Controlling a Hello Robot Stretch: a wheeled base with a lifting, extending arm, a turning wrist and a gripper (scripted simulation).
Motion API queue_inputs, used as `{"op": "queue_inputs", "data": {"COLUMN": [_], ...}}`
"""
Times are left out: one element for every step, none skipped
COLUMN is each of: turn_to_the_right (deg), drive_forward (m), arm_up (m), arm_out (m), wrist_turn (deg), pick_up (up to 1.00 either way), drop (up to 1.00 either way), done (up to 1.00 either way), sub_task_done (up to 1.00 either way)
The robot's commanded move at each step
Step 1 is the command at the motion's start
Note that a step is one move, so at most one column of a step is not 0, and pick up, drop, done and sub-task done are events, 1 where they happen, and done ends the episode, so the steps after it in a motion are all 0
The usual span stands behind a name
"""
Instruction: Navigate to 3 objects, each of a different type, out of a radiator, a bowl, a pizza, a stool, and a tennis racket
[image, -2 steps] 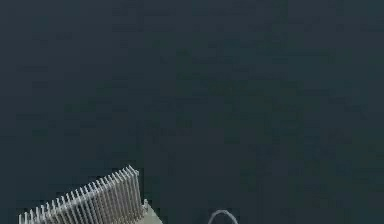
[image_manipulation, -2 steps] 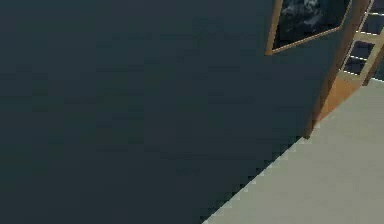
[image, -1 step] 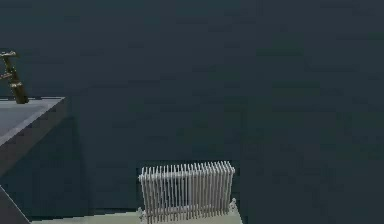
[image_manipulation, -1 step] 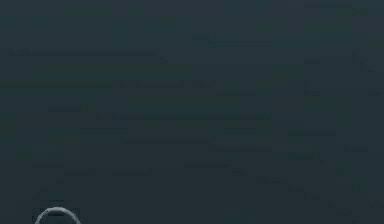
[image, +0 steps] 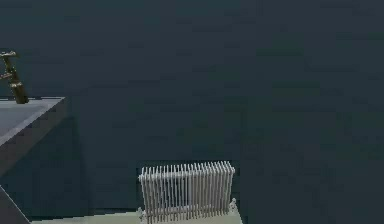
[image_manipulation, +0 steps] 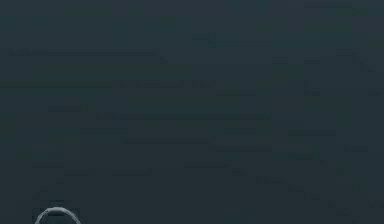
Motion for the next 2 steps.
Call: {"op": "queue_inputs", "data": {"turn_to_the_right": [45.0,45.0], "drive_forward": [0.00,0.00], "arm_up": [0.00,0.00], "arm_out": [0.00,0.00], "wrist_turn": [0.0,0.0], "pick_up": [0.00,0.00], "drop": [0.00,0.00], "done": [0.00,0.00], "sub_task_done": [0.00,0.00]}}
